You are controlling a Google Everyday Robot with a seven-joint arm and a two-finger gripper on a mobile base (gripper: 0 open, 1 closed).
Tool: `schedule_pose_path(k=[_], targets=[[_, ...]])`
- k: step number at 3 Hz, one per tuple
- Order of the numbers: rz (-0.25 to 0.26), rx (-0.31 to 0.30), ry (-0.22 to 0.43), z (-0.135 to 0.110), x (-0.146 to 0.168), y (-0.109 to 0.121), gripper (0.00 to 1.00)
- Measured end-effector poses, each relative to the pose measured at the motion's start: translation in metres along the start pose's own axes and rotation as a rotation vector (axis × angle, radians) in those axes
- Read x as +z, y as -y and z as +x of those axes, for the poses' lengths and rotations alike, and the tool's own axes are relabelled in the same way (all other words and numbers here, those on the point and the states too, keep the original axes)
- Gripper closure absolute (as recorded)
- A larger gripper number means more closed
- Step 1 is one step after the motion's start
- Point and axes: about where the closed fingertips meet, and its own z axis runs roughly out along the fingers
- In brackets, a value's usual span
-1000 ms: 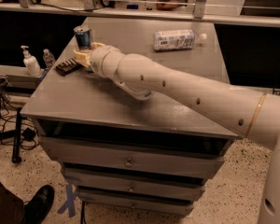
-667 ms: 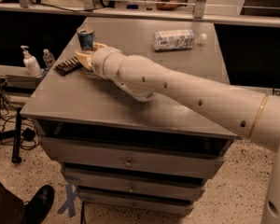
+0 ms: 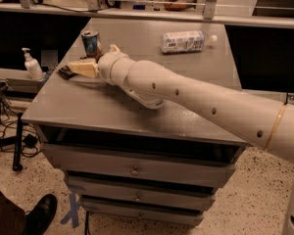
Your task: Move redbull can near rxbar chocolate
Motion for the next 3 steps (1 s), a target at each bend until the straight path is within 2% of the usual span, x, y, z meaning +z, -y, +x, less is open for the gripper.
schedule_pose_path(k=[1, 2, 3], targets=[[-0.006, -0.009, -0.006, -0.001, -0.006, 0.0, 0.0], [0.005, -0.05, -0.037, -0.005, -0.035, 0.012, 0.0], [0.048, -0.128, -0.078, -0.015, -0.115, 0.032, 0.0]])
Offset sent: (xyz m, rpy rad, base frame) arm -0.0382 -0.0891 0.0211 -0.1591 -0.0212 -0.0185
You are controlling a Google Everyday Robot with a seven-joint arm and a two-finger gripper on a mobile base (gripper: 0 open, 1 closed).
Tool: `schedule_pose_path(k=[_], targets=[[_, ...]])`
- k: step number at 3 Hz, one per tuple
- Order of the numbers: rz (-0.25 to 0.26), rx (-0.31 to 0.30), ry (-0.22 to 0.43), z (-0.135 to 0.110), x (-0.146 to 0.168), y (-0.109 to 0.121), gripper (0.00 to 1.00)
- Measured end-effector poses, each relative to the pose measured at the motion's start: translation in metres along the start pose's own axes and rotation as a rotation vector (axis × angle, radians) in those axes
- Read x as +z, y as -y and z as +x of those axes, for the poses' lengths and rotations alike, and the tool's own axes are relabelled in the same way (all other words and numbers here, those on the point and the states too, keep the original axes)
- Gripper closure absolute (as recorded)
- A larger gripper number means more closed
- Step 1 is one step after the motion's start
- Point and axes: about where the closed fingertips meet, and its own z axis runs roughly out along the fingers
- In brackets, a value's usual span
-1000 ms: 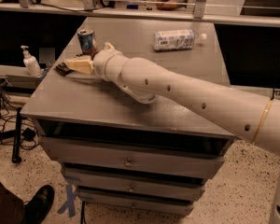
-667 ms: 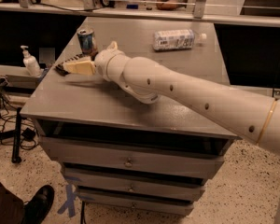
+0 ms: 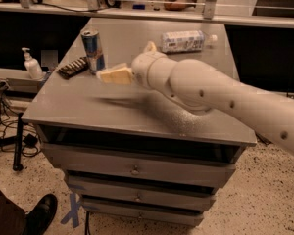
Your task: Move redbull can near rxbar chocolate
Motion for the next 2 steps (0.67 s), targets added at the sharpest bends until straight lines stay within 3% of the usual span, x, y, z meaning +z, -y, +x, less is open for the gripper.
schedule_pose_path(k=[1, 2], targets=[[0.016, -0.048, -0.014, -0.004, -0.054, -0.003, 0.0], [0.081, -0.035, -0.015, -0.001, -0.085, 0.025, 0.0]])
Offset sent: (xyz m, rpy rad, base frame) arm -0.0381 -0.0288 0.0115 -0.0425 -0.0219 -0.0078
